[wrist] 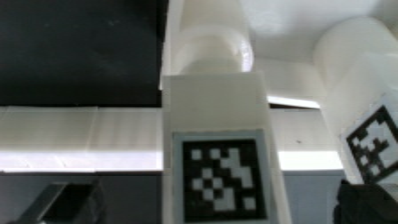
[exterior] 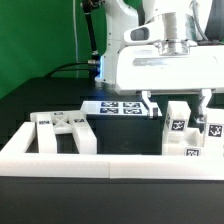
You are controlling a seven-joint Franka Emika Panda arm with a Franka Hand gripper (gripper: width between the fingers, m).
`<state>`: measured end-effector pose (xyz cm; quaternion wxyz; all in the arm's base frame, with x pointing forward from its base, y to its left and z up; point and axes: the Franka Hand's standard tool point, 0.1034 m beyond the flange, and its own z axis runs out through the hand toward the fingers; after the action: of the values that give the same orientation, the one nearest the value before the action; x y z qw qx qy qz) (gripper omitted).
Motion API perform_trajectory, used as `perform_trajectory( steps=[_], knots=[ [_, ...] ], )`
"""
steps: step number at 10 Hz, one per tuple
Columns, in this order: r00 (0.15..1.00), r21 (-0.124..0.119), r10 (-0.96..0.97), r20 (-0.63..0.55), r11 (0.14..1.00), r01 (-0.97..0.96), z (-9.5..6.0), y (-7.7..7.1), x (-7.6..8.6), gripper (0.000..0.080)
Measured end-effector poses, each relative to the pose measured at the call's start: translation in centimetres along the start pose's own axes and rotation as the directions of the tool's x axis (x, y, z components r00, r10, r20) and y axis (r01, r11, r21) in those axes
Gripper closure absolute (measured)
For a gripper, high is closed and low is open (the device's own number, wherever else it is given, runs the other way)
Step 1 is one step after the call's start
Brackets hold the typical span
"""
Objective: Assemble chair
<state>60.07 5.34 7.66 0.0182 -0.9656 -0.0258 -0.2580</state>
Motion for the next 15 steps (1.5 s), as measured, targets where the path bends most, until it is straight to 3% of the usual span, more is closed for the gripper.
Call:
perform_trajectory(
  steps=[4,7,8,9,10,13,15],
  knots=[
    [1.0,0.009,0.0,0.03,1.0,0.0,-1.4,0.5,1.5,0.015],
    [0.998,0.017,0.0,0.057,1.0,-0.001,-1.3,0.4,1.3,0.015],
    [0.995,0.027,0.002,0.1,1.0,-0.005,-0.8,0.2,0.6,0.015],
    [0.98,0.055,0.003,0.198,0.998,-0.014,-0.6,-0.3,0.3,0.015],
    [0.974,0.066,0.002,0.229,0.998,-0.018,-0.6,-0.4,1.0,0.015],
    [0.902,0.12,-0.012,0.431,0.992,-0.044,-0.8,-0.9,0.6,0.015],
    [0.898,0.122,-0.011,0.441,0.991,-0.048,-0.6,-0.5,1.2,0.015]
  ],
)
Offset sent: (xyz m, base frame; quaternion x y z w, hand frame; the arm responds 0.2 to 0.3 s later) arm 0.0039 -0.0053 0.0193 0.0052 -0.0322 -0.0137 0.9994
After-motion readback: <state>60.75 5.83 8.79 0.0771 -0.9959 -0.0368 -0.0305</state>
